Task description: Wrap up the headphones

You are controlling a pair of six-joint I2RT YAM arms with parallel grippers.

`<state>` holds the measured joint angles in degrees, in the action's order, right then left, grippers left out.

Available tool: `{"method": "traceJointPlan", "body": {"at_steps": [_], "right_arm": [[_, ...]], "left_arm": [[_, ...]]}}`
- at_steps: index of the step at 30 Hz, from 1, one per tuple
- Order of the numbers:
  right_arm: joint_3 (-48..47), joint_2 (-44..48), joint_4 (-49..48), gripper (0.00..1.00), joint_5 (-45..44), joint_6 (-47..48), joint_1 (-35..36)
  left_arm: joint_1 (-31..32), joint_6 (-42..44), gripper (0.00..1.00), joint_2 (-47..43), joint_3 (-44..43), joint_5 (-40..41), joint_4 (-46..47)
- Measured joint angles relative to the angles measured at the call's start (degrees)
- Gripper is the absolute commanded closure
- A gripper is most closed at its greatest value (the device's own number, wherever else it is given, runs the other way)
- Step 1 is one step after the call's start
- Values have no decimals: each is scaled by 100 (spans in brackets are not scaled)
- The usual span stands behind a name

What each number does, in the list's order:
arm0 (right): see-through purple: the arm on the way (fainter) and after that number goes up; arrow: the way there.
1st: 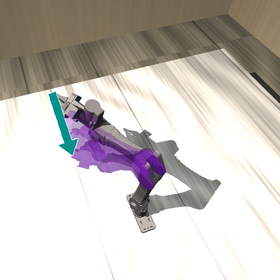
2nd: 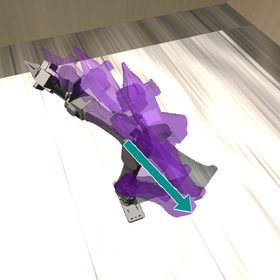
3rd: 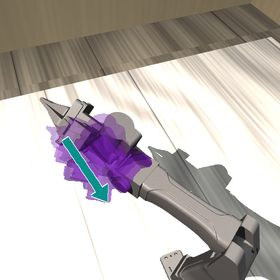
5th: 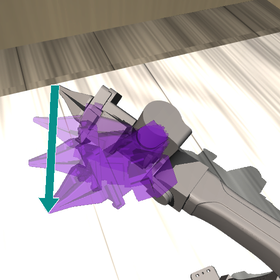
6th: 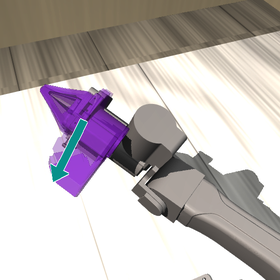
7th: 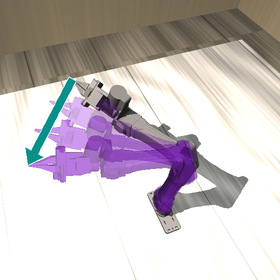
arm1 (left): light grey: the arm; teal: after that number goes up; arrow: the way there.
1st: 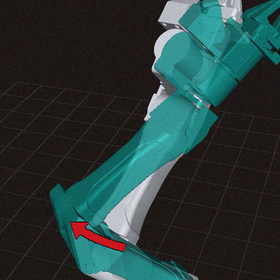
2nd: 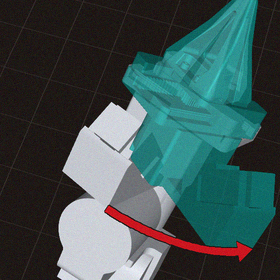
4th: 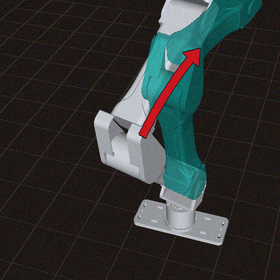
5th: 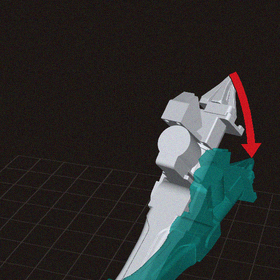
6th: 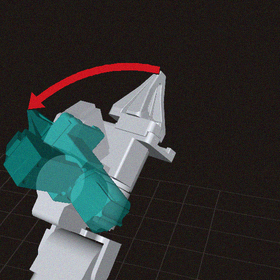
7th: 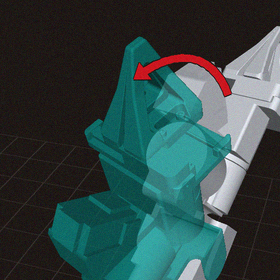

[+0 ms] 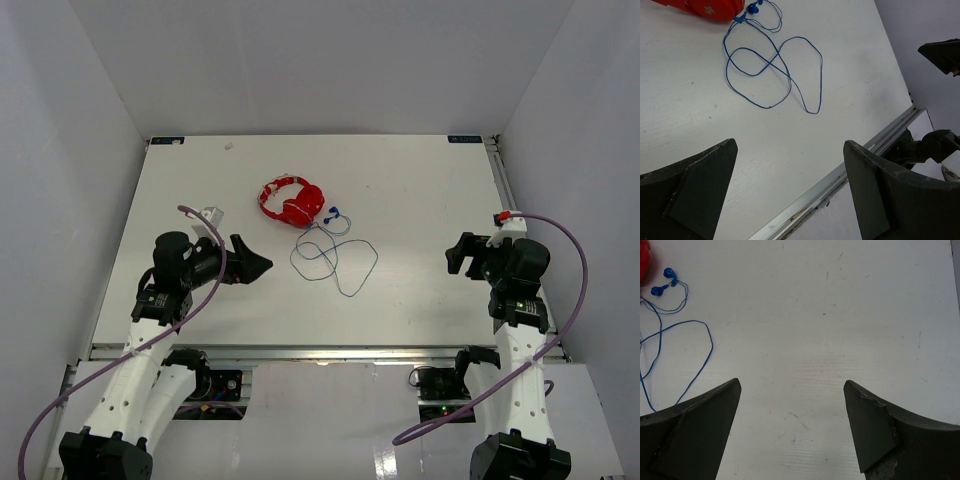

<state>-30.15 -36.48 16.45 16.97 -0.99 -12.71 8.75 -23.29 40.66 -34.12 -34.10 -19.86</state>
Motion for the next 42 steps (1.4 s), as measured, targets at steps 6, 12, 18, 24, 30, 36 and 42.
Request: {"method": "traceJointPlan", "body": {"at_steps": [6, 12, 18, 24, 30, 36, 42], "right_arm": [[0, 27, 1, 10, 468, 205, -4], [-211, -119, 474, 10, 2325, 1746, -1], [-891, -1003, 1668, 10, 3843, 3840, 37], [-902, -1466, 2496, 2, 4722, 5030, 48], [-505, -1313, 2438, 0, 5217, 5487, 46], [-246, -1120, 2410, 0, 5385, 5789, 46], [-243, -1096, 2403, 0, 5443, 5878, 46]], "left_arm": [[0, -9, 2, 12, 1, 266, 47], [6, 77, 2, 847, -406, 751, -107], [4, 502, 3, 3345, -2453, 1374, -857], [0, 1596, 8, 5906, -4971, 1852, -1211], [-10, 2761, 11, 7244, -6129, 2036, -1452], [-8, 3383, 17, 8489, -7269, 1746, -1413], [60, 3811, 19, 9154, -7700, 1563, -1395]]}}
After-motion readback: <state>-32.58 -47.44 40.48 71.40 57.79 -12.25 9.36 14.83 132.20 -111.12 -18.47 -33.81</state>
